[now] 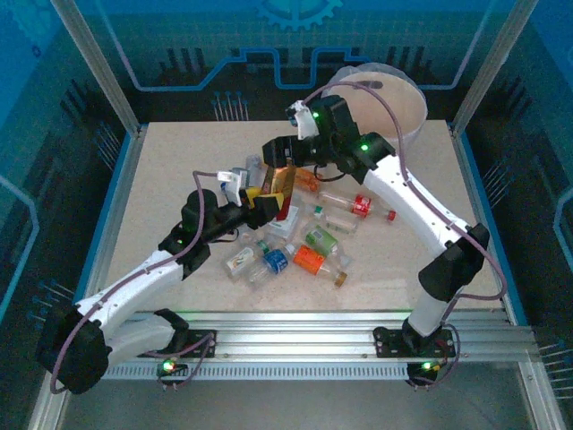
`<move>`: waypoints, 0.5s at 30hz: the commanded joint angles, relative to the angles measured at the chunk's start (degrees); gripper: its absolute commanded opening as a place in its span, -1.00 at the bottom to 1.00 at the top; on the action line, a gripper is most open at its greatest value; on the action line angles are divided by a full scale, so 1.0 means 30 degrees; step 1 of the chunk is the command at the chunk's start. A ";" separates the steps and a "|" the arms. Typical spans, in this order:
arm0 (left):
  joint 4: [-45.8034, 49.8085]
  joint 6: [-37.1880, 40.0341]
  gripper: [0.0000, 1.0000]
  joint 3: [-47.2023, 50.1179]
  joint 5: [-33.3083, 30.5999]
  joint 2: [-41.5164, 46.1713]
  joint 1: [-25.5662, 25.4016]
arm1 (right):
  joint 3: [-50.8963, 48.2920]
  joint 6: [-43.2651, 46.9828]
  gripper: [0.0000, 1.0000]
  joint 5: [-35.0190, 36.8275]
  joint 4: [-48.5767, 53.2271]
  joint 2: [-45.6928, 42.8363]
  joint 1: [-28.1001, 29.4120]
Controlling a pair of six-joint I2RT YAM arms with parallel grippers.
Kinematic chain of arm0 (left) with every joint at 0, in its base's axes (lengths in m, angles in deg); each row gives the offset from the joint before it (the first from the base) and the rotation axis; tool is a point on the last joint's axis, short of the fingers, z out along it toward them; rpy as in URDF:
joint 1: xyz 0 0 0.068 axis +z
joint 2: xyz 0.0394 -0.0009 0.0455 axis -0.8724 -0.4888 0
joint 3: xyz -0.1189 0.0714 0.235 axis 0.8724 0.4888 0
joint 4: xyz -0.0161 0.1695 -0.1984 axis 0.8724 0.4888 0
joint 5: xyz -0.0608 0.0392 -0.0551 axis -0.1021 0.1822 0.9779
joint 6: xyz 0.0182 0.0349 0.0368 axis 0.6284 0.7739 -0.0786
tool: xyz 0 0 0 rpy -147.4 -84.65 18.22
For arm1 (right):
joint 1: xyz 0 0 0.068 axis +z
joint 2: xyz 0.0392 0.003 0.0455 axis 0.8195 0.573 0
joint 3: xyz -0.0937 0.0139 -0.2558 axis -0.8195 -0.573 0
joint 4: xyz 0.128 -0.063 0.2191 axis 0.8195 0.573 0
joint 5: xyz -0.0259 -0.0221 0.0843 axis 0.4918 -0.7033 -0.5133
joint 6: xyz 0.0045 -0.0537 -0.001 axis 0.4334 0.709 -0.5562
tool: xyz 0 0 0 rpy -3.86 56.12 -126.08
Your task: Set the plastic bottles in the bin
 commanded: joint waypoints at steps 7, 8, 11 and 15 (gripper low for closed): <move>-0.1165 0.0510 -0.21 -0.0338 -0.0360 -0.0140 -0.0163 | 0.0786 -0.0282 -0.27 0.0444 -0.0168 0.0085 0.0157; -0.1148 0.0464 -0.18 -0.0340 -0.0354 -0.0141 -0.0175 | 0.0839 -0.0260 -0.46 0.0480 -0.0126 0.0094 0.0176; -0.1150 0.0391 0.21 -0.0370 -0.0359 -0.0084 -0.0180 | 0.1312 -0.0067 -0.81 0.0722 0.0200 0.0196 0.0146; -0.0661 0.0468 0.98 -0.0400 -0.0840 0.0401 -0.0161 | 0.3238 0.0909 -1.00 0.1682 0.1602 0.0756 0.0117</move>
